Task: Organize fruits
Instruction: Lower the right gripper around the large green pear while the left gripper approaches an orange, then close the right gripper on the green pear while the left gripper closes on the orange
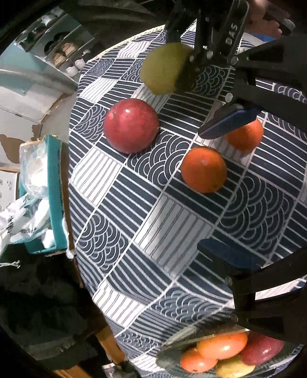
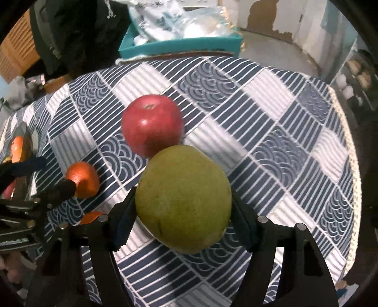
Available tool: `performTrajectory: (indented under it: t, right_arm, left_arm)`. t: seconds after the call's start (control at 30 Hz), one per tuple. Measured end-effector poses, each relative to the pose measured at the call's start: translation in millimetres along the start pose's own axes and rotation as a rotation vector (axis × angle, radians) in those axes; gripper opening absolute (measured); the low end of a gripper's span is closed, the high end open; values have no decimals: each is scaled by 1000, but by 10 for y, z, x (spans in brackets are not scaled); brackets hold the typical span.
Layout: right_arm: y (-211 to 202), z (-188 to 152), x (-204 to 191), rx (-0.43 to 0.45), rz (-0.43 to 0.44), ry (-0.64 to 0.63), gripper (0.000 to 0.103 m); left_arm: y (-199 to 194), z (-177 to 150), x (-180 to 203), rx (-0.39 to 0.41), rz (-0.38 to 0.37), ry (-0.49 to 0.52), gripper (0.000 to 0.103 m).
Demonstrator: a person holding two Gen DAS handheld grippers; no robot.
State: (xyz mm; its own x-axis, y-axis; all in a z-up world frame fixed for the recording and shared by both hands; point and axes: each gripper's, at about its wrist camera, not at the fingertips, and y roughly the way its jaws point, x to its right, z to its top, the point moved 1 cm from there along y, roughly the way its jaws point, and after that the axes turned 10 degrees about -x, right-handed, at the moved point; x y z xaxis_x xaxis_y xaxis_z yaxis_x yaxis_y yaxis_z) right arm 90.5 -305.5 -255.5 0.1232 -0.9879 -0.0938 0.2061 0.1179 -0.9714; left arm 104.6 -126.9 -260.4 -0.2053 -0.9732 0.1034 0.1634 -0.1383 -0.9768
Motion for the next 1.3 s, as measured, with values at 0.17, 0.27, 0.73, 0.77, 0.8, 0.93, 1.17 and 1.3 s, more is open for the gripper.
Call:
performTrajectory:
  t: [0.17,0.27,0.73,0.77,0.8,0.93,1.17,1.3]
  right_arm:
    - [-25,8,90,12,-9,24,72]
    - [8,18,106,8,-20,27,72]
    - [52,-16,168,-2,-25,26,72]
    - [50,-21,172,-2,-24,26,72]
    - [50,-18,170,-2,-23,25,72]
    - [31,-2,142,8,-23,22,72]
    - [-80,24,90,34,-21,16,72]
    - [-181,33,41,58,-16,7,72]
  left_arm:
    - [127,9,50,-20,10,8,87]
    - [164,24,64,-24,10,7,87]
    - [268,63,109,-55,-53,13,47]
    - [264,65,121,-56,-39,16,47]
    - [256,57,137,-51,-19,24,47]
    - [215,25,136,-40,-9,27,46]
    - [-21,8,119,4,-4,23,46]
    - [-179,-12,107,29,-7,13,46]
